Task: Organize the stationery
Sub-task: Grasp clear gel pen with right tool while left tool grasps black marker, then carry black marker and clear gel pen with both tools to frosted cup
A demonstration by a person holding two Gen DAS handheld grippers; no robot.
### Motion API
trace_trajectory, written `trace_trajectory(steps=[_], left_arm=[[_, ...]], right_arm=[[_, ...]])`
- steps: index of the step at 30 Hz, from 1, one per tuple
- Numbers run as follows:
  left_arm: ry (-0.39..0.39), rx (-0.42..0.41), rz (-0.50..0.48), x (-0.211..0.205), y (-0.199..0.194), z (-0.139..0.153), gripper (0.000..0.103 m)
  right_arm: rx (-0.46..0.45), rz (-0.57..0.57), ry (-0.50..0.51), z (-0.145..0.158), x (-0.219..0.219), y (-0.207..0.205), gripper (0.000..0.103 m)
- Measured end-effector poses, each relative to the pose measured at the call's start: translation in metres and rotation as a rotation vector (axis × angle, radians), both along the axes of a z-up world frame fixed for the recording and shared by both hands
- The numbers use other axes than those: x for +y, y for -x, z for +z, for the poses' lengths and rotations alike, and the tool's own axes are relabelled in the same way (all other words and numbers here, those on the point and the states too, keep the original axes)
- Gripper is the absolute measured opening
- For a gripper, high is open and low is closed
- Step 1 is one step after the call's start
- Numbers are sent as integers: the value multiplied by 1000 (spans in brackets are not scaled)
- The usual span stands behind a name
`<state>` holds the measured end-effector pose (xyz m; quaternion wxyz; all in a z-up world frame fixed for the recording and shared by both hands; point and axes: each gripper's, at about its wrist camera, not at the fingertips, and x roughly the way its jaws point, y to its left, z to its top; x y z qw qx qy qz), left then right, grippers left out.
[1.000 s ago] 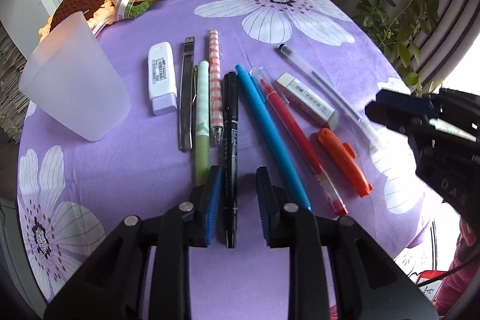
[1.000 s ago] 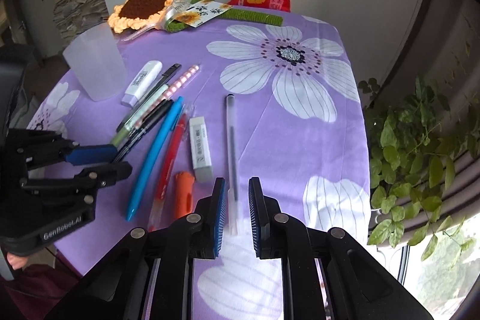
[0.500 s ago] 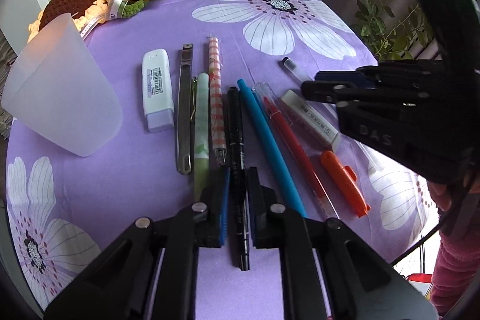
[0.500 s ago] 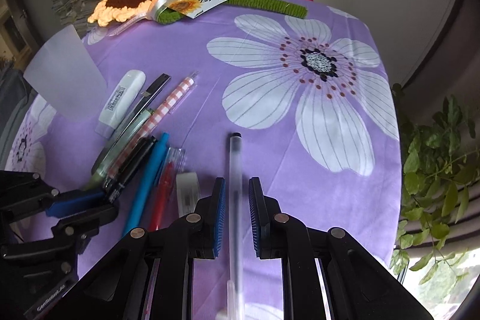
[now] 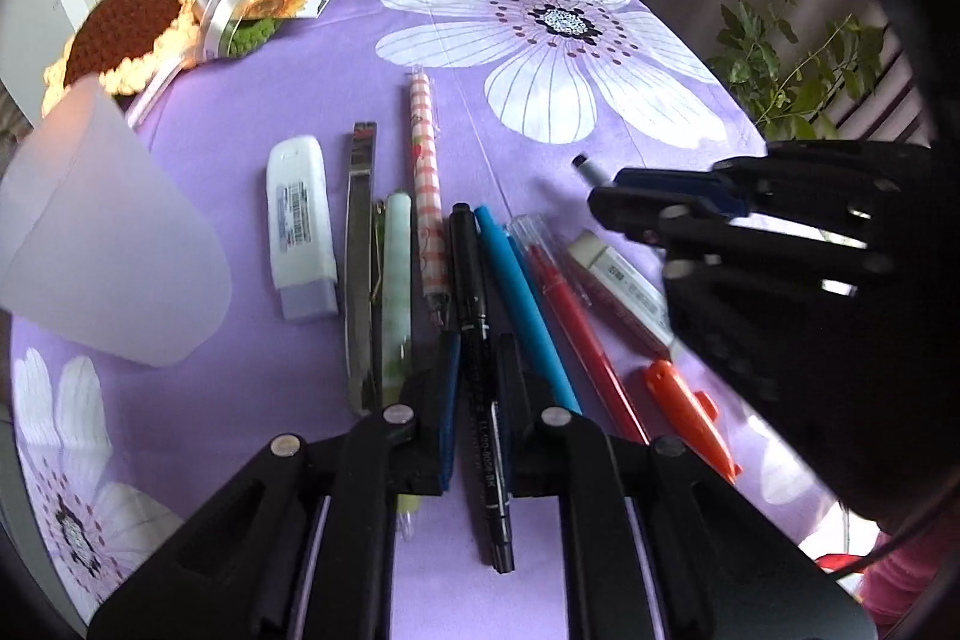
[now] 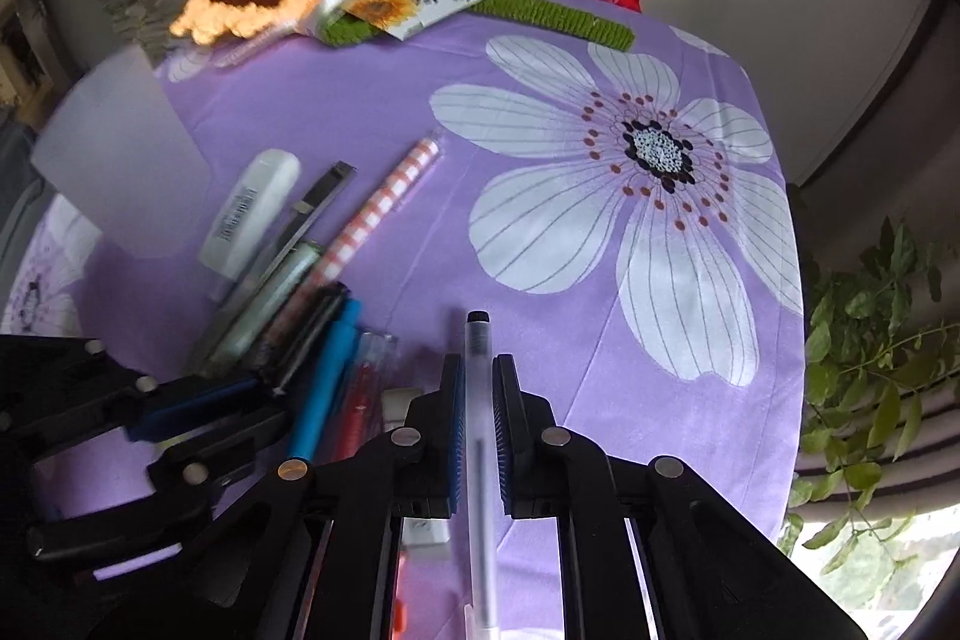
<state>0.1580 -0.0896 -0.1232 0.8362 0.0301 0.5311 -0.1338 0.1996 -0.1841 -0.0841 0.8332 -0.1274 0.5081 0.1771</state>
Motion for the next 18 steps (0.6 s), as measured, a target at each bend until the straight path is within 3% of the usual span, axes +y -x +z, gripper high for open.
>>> trace_trajectory(steps=[4,18], left_arm=[[45,-7,-14,4,15,10,8],[138,-220,-11,24,54,77,8]], right_arm=[[-63,-16,-42,23,-9,16,10],[-222,-55,-143,90,-22,54,10]])
